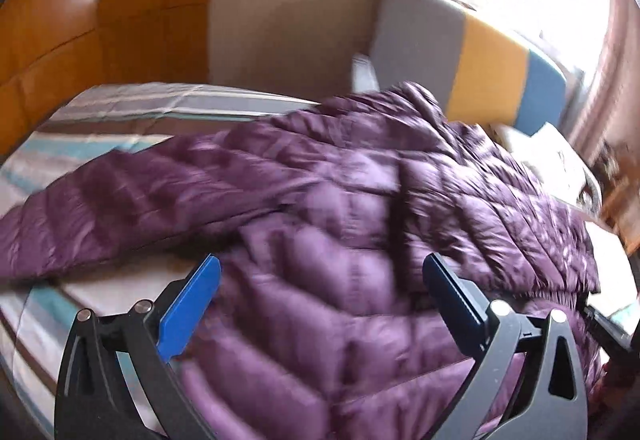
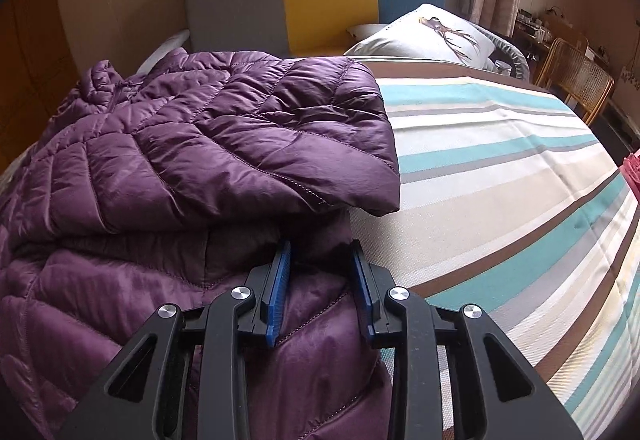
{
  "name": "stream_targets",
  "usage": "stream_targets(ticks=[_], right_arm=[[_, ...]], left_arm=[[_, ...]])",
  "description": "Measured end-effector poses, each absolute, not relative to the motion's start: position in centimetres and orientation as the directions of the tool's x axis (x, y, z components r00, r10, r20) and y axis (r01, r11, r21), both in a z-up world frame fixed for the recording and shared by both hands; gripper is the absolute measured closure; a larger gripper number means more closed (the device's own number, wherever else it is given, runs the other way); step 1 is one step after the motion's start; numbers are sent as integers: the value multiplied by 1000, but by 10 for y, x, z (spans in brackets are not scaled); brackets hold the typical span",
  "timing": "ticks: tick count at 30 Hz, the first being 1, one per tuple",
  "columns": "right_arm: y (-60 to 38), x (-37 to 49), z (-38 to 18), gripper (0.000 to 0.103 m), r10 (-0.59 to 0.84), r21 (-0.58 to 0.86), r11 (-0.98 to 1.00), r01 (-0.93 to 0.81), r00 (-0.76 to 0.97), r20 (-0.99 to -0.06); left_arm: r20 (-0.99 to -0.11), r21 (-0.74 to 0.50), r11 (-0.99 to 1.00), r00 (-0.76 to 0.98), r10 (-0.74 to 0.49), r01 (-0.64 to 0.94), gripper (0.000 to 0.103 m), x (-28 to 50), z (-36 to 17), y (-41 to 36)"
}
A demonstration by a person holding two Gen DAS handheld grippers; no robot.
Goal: Fold large clothes
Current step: 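Grasp the other sleeve with the left tool and fold it over the body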
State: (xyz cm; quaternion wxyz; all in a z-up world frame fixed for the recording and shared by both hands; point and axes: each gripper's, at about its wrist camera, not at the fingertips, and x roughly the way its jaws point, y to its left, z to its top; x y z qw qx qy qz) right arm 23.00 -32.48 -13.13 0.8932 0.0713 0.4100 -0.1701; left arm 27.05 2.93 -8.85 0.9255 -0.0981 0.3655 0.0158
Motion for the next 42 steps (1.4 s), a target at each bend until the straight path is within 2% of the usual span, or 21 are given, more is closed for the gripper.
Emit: stream_targets(ticks=[7, 11, 13, 18, 21, 25, 26, 28, 29, 31, 33, 37, 42], right_arm=[[-324, 230, -131, 73, -245, -10, 932, 363, 607, -756], [-325, 230, -130, 73, -243, -7, 932, 363, 609, -755], [-325, 230, -130, 73, -243, -6, 932, 364, 609, -755], [-327, 230, -130, 73, -238, 2, 931, 365, 612, -754], [-327, 231, -130, 73, -241, -1, 931, 365, 612, -753], [-327, 230, -130, 73, -243, -3, 931, 365, 612, -753], [-327, 230, -130, 73, -243, -3, 931, 365, 612, -752], [-327, 230, -130, 73, -243, -3, 931, 365, 612, -753], [-327, 230, -130, 73, -243, -4, 931, 365, 612, -752], [-327, 230, -130, 73, -243, -3, 931, 365, 613, -752], [-327, 230, -130, 73, -243, -3, 931, 366, 612, -752], [-326, 231, -131, 73, -246, -6, 930, 367, 612, -752], [-326, 231, -131, 73, -244, -2, 930, 367, 613, -751]], left_arm=[[-686, -208, 919, 719, 108, -335, 2, 248, -93, 120], [-711, -281, 814, 680, 180, -508, 4, 231, -105, 182], [-726, -310, 738, 650, 223, -600, 7, 217, -111, 214], [-764, -383, 529, 582, 280, -757, 25, 182, -133, 280], [-746, -446, 454, 601, 287, -771, 32, 166, -142, 303], [-731, -485, 401, 612, 302, -777, 35, 161, -147, 319], [-729, -494, 381, 611, 309, -782, 41, 162, -148, 323], [-741, -487, 342, 587, 326, -804, 66, 164, -151, 332], [-748, -481, 333, 577, 328, -811, 69, 169, -153, 335], [-753, -473, 338, 573, 324, -813, 88, 174, -152, 341], [-757, -445, 372, 564, 329, -815, 94, 185, -148, 336], [-719, -415, 412, 570, 398, -811, 97, 195, -123, 323], [-626, -366, 584, 657, 421, -724, 97, 220, -82, 270]])
